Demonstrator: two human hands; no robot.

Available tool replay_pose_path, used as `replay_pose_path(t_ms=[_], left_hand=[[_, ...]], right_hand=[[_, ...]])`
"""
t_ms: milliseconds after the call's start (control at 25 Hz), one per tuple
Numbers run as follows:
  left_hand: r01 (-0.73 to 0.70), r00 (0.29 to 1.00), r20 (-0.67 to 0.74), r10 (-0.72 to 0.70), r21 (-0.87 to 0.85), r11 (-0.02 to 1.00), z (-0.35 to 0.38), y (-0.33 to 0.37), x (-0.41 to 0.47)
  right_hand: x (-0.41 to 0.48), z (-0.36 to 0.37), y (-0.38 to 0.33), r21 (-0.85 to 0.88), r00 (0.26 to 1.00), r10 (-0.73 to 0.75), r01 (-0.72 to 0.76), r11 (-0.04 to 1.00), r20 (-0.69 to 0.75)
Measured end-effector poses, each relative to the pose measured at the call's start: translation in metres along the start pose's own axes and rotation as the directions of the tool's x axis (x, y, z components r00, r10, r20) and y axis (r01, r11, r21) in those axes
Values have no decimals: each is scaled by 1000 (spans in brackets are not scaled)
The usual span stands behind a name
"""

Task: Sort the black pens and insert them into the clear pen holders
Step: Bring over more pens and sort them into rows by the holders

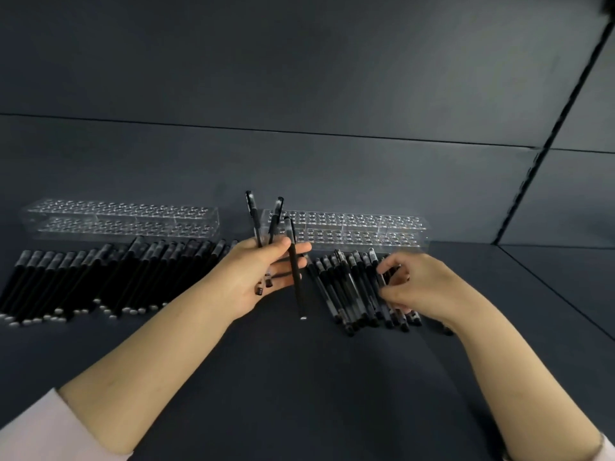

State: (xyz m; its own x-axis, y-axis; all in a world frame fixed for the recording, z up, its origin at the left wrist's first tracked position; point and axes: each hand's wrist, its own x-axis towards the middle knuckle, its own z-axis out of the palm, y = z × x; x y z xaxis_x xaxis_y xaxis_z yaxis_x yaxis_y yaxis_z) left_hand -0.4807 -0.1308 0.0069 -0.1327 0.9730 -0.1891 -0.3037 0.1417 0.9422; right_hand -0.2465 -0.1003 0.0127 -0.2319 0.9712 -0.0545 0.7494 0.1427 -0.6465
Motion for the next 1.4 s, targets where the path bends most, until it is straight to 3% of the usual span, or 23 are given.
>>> replay_pose_path(t_ms=[280,400,560,720,880,1040,1200,1400], left_hand=[[13,1000,-25,-14,-34,999,-2,-3,-2],[-8,1000,-11,8,-18,1000,-3,-1,-3],[-44,999,13,45,-18,999,-6,8,-8],[-88,995,36,89,-45,995,-26,20,-14],[-104,989,-111,102,-7,995,-77,36,-17],[-50,974,-225,36,-56,997,-131,48,-16],[-23,980,-197,12,-53,998,-162,52,-11],[-58,985,-161,65,45,997,-176,57,-10]], right_hand=[[3,7,1,-132,990,-60,43,990,-129],[3,14,-11,61,965,-159,176,983,-209],[0,42,-47,367,975,-220,202,908,9],[4,66,-83,457,976,-219,197,867,-6],[11,88,-118,503,981,-191,176,846,-23],[25,119,-137,400,997,-67,45,915,42],[38,139,-139,151,1000,17,-16,988,-4],[43,144,-139,117,999,39,-40,992,8]])
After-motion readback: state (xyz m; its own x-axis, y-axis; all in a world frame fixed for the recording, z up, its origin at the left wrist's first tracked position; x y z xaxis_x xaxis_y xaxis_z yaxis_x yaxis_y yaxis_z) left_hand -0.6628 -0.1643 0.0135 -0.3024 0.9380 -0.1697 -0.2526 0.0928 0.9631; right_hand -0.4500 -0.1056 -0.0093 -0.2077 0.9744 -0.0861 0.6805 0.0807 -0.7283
